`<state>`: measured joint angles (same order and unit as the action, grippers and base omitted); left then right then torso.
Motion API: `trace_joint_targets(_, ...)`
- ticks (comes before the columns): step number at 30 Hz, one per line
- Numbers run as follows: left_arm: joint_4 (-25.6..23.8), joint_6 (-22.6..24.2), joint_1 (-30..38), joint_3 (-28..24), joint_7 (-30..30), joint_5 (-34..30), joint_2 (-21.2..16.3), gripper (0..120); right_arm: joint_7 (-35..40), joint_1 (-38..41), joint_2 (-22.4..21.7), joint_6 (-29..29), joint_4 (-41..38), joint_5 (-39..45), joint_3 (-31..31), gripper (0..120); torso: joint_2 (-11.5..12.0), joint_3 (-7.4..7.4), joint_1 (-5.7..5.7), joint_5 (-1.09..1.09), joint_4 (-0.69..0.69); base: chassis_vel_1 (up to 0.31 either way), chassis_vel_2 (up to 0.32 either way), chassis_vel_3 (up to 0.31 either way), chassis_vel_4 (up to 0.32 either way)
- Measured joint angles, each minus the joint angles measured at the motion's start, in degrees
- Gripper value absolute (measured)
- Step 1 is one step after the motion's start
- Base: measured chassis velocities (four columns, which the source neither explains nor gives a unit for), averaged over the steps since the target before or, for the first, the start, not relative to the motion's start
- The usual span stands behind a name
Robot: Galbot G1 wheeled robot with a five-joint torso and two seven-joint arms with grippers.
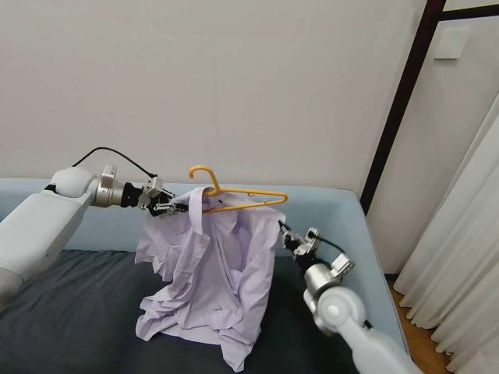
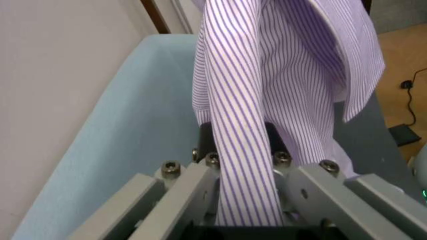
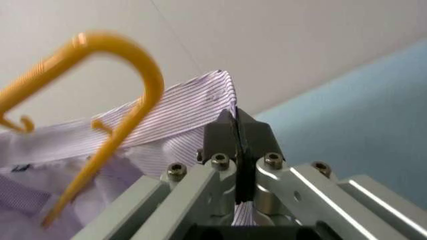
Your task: Pick up the clothes from the sofa and hang them on the clothes hanger.
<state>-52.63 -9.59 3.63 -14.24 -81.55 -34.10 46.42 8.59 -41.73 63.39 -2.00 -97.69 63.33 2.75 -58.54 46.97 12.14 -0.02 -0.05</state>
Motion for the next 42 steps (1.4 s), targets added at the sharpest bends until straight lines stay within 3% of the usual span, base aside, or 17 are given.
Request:
trace_joint_targets(13,1.24,-0.91,2.56,-2.33,1.74,3.02,2.33,2,-6.48,4.03,-5.48,-3.25,-0.65,-17.09,-0.07,0,0.0,0.0,0.0,-0.01,-0.01,0.0,0.0,0.0,0.0)
trace_joint_targets(17,2.35,-1.2,3.71,-3.13,2.59,4.09,3.36,2,-10.41,3.39,-6.7,-6.17,-3.49,-24.77,0.4,0,0.0,0.0,0.0,-0.01,-0.02,0.0,0.0,0.0,0.0)
trace_joint_targets(22,3.1,-1.24,4.56,-3.35,2.68,4.98,4.14,2,-14.05,3.14,-7.82,-9.11,-6.86,-27.49,0.18,0,0.0,0.0,0.0,-0.01,-0.02,0.0,0.0,0.0,0.0)
trace_joint_targets(32,3.28,-1.59,3.66,-2.84,4.54,6.31,4.98,2,-22.7,3.02,-6.76,-14.74,-9.11,-22.99,-3.75,0,0.0,-0.01,0.0,-0.03,-0.01,0.0,0.0,0.0,0.0)
trace_joint_targets(42,0.56,-0.66,-0.97,-1.65,7.89,0.93,7.51,2,-23.08,1.28,-3.38,-18.21,-0.2,-33.47,-7.34,0,0.0,-0.01,0.0,-0.01,-0.02,0.0,0.0,0.0,0.0)
